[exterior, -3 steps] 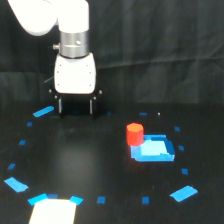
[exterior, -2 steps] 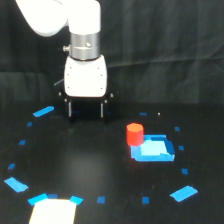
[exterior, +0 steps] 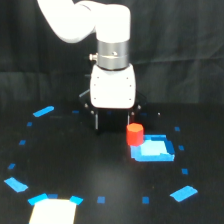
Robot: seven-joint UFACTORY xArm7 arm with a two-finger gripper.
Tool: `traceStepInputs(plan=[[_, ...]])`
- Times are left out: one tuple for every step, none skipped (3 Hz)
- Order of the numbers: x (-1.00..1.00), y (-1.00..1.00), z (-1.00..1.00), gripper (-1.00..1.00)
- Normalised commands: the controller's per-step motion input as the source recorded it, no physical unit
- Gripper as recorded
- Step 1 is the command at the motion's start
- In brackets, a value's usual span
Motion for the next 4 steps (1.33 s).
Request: traceStepInputs(plan=[[1.0, -0.56, -0.21, -1.0], [-0.05, -0.81, -1.0, -1.0], [-1.0, -0.46, 0.62, 0.43], [-0.44, -0.29, -0.07, 0.68]])
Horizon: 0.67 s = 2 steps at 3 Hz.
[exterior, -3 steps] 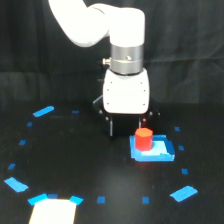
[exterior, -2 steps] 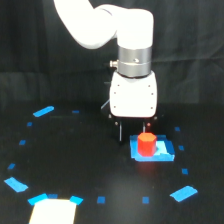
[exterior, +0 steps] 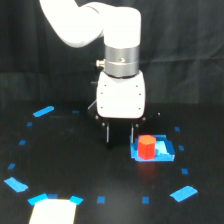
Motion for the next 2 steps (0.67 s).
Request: traceStepInputs(plan=[[1.0, -0.51, -0.35, -0.63], [1.0, -0.38, 0.27, 0.24]])
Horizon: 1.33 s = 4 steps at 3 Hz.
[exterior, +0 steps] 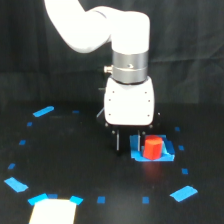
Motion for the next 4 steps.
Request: traceStepInputs(plan=[[-1.0, -0.82, 1.0, 0.96], [0.78, -1.0, 1.0, -0.97], [0.3, -1.0, 1.0, 1.0], [-0.1, -0.01, 1.0, -0.38]])
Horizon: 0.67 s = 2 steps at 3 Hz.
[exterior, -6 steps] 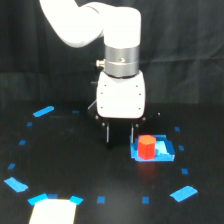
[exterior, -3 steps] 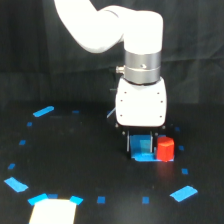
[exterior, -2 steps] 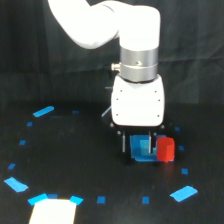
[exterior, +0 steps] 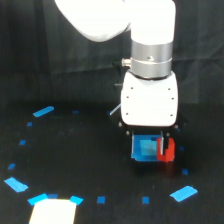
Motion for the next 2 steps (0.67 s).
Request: traceStepInputs(plan=[[0.54, -0.55, 1.0, 0.02], [0.12, -0.02, 1.0, -1.0]])
